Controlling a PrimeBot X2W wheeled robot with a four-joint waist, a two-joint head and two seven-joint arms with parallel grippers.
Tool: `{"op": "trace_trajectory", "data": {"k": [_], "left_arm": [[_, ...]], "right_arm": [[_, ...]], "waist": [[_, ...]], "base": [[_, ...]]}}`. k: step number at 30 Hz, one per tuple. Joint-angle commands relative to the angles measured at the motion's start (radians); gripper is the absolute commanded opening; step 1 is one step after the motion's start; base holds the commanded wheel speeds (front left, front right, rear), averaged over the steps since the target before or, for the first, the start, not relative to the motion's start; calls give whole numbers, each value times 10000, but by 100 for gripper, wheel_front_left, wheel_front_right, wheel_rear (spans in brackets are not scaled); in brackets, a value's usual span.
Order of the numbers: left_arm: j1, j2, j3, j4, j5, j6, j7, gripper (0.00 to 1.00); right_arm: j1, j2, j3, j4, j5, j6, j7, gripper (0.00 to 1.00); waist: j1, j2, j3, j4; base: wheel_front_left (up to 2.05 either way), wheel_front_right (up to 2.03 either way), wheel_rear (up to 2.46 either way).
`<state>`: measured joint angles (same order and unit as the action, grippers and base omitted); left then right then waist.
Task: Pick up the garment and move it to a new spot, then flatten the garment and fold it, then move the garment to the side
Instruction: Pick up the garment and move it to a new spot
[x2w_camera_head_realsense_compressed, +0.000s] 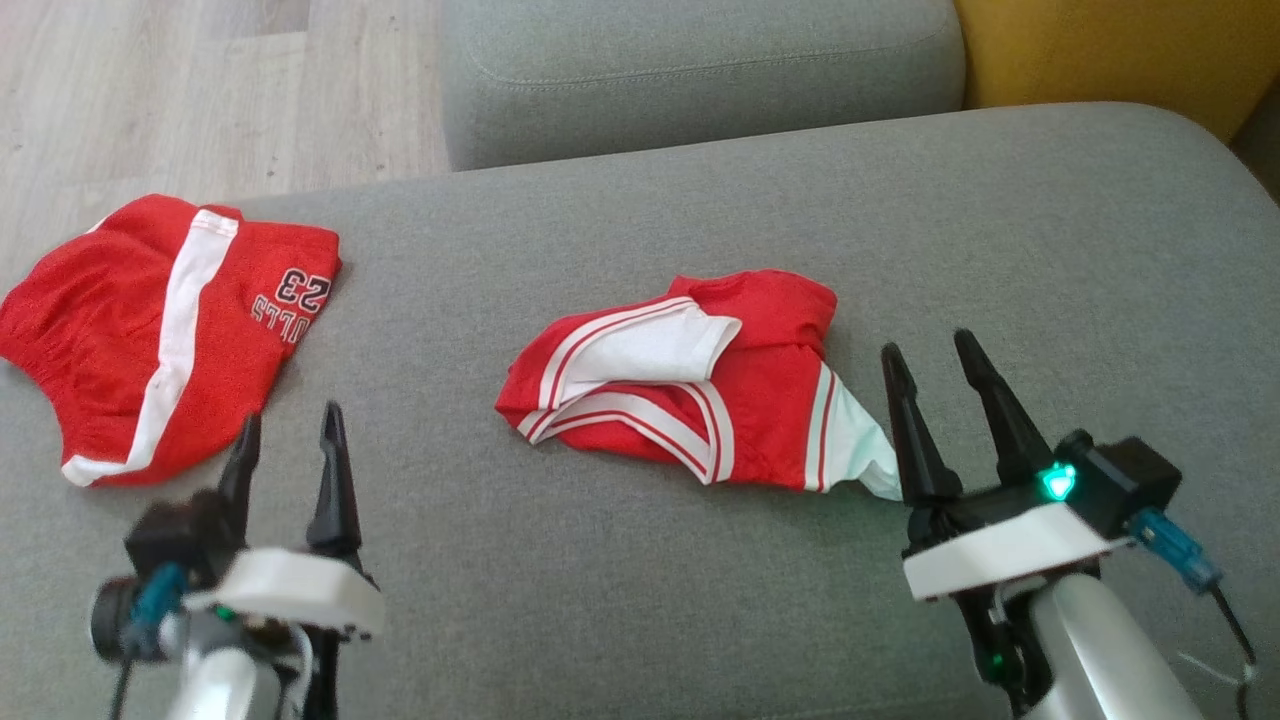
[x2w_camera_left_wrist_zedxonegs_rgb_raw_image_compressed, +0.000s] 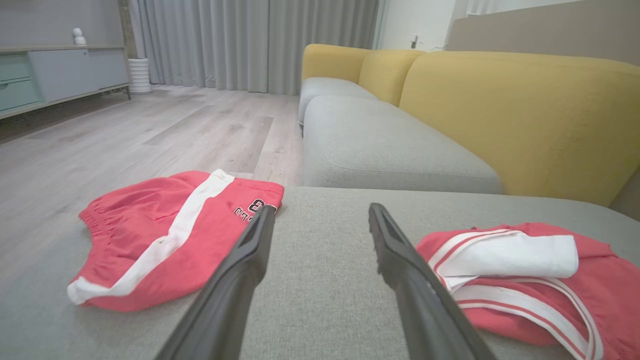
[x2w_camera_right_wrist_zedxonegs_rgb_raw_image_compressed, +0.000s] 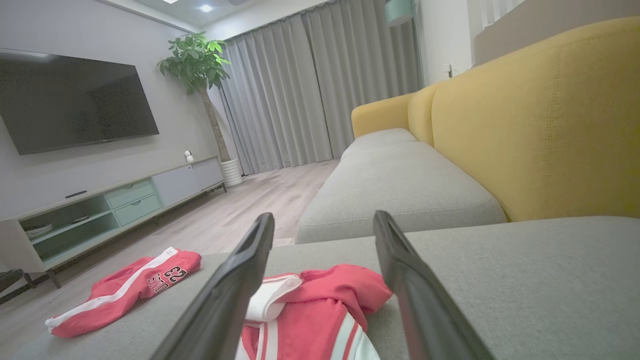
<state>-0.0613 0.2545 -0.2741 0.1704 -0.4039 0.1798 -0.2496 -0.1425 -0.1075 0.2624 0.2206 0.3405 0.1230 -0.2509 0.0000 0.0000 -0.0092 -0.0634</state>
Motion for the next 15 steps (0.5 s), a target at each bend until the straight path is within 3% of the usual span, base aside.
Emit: {"op": "trace_trajectory", "data": {"k": [1,4,15], "left_arm": [[-295,-45,561,-531,196,138,-119,100],[235,-417,810,-751,584,147,-120,100],[360,-1121,1403,-545,1440,-605,-121,100]], "right_arm": [[-103,-68,112,-345,-79,77,-109,100],[-14,-77,36,-322,-110,77,-109,100],[-62,-132,58,-241,-149,77,-109,100]], "waist": [[0,0,3,10],[0,0,21,23],[0,0,60,56]], "base": [[0,0,0],[0,0,0],[0,0,0]]}}
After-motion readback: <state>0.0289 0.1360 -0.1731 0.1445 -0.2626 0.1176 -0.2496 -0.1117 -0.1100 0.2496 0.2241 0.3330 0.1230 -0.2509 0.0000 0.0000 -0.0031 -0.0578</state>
